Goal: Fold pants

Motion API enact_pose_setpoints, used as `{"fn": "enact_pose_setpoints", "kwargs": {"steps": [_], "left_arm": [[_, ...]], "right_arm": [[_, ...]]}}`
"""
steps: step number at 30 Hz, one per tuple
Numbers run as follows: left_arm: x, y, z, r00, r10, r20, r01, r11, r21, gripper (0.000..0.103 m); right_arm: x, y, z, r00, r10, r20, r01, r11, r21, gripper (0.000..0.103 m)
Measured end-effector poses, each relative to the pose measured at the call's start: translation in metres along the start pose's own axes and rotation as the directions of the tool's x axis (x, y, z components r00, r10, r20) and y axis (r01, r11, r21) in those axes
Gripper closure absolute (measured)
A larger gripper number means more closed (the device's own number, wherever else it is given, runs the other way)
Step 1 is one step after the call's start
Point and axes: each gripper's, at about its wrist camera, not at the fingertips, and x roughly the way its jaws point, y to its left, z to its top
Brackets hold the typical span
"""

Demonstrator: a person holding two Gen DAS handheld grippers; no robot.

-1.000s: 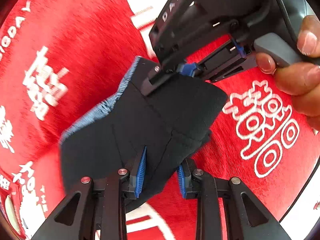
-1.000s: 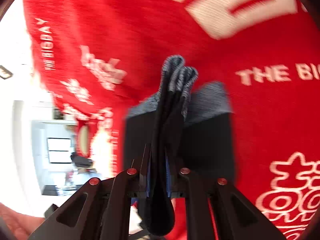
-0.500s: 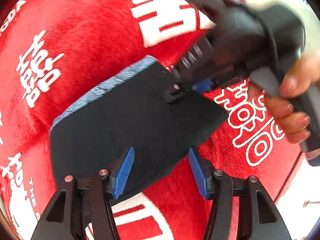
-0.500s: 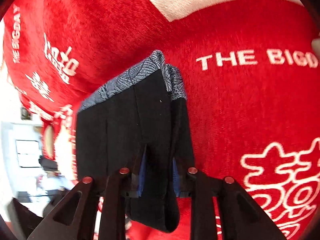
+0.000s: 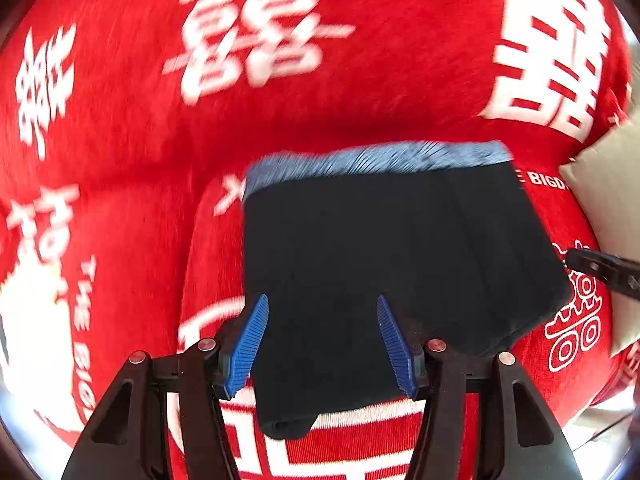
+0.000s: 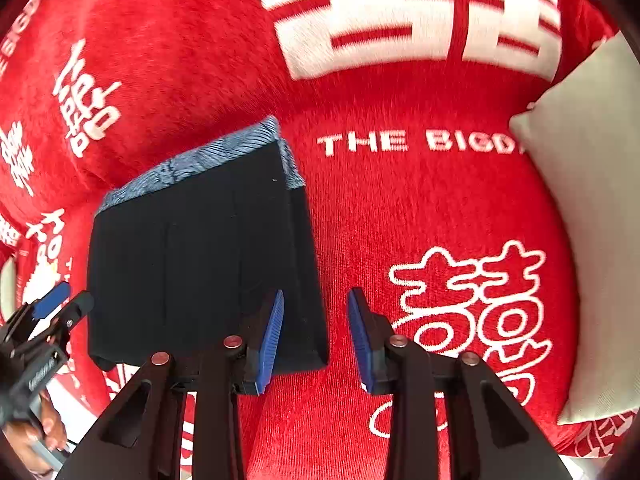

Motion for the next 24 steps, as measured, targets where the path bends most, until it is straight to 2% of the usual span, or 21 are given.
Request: {"fn": "enact_pose_setpoints", "kwargs": {"steps": [2, 4, 7, 9, 10, 11, 16, 18, 24], "left_arm": [[0.015, 0.011, -0.009, 0.999, -0.008, -0.048, 0.006, 0.999, -0.045, 0.045], [0.027, 0.021, -0.018, 0.997, -0.010, -0.071, 0.005, 0.996, -0.084, 0.045], [0.035, 0.030, -0.024, 0.998, -0.011, -0.065, 0.004, 0.993, -0.114, 0.030], [0.044, 0.041, -0.025, 0.994, -0.066, -0.084, 0.051, 0.985, -0.166, 0.028], [0.048, 0.046, -0.026, 0.993, -0.077, -0.091, 0.058, 0.980, -0.189, 0.021], [0.050, 0.049, -0.026, 0.993, -0.075, -0.089, 0.057, 0.979, -0.196, 0.018], [0.050, 0.050, -0.024, 0.992, -0.090, -0.088, 0.072, 0.978, -0.193, 0.017], [0.050, 0.052, -0.023, 0.993, -0.075, -0.096, 0.054, 0.978, -0.202, 0.009], [0.045, 0.053, -0.023, 0.991, -0.072, -0.110, 0.050, 0.980, -0.192, 0.009]], "right_arm": [[-0.001, 0.014, -0.008, 1.000, -0.003, 0.016, 0.003, 0.999, -0.037, 0.067], [0.007, 0.016, -0.018, 1.000, -0.007, -0.021, 0.005, 0.998, -0.068, 0.067], [0.018, 0.005, -0.022, 0.999, -0.022, -0.048, 0.020, 0.999, -0.047, 0.067], [0.023, 0.000, -0.019, 0.999, -0.006, -0.053, 0.006, 1.000, -0.009, 0.067], [0.026, -0.002, -0.018, 0.998, -0.004, -0.058, 0.004, 1.000, -0.001, 0.067], [0.029, -0.002, -0.018, 0.998, -0.008, -0.062, 0.007, 1.000, -0.003, 0.067], [0.033, 0.002, -0.019, 0.997, -0.045, -0.056, 0.041, 0.997, -0.063, 0.067], [0.033, 0.000, -0.019, 0.997, -0.044, -0.057, 0.041, 0.998, -0.053, 0.067], [0.029, -0.001, -0.022, 0.997, -0.057, -0.050, 0.055, 0.998, -0.036, 0.062]]}}
